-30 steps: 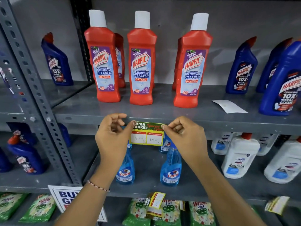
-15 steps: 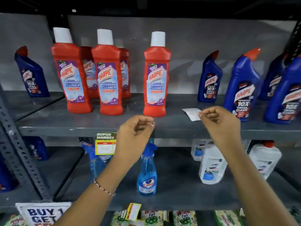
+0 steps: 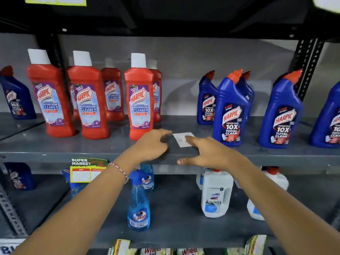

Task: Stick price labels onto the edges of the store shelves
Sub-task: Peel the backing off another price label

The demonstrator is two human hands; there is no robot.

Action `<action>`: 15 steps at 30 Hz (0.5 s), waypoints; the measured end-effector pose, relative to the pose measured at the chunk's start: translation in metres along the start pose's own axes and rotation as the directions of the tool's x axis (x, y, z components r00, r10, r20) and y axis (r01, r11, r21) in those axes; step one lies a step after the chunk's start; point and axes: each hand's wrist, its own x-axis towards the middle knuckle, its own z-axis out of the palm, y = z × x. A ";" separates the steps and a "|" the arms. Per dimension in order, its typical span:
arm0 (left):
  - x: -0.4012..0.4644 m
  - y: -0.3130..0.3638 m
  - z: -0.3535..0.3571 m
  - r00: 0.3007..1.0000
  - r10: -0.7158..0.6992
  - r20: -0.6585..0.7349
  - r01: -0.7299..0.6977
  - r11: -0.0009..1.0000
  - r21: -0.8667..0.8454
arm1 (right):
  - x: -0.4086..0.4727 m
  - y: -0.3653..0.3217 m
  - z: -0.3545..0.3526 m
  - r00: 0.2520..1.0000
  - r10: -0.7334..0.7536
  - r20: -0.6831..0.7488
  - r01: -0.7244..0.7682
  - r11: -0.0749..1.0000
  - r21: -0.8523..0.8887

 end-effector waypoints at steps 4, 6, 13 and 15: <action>0.010 0.015 -0.001 0.997 -0.045 0.067 0.035 0.990 0.136 | -0.004 0.010 -0.001 0.997 -0.052 -0.055 0.062 0.978 0.198; 0.014 0.027 -0.003 0.993 -0.072 0.089 0.055 0.983 0.173 | -0.006 0.012 0.000 0.994 -0.081 -0.078 0.098 0.964 0.248; 0.023 0.045 0.001 0.990 -0.088 0.113 0.060 0.972 0.228 | -0.009 0.017 0.012 0.913 -0.034 -0.407 0.200 0.907 0.372; 0.026 0.047 0.003 0.990 -0.091 0.110 0.064 0.971 0.231 | -0.010 0.010 0.019 0.876 -0.031 -0.481 0.141 0.971 0.193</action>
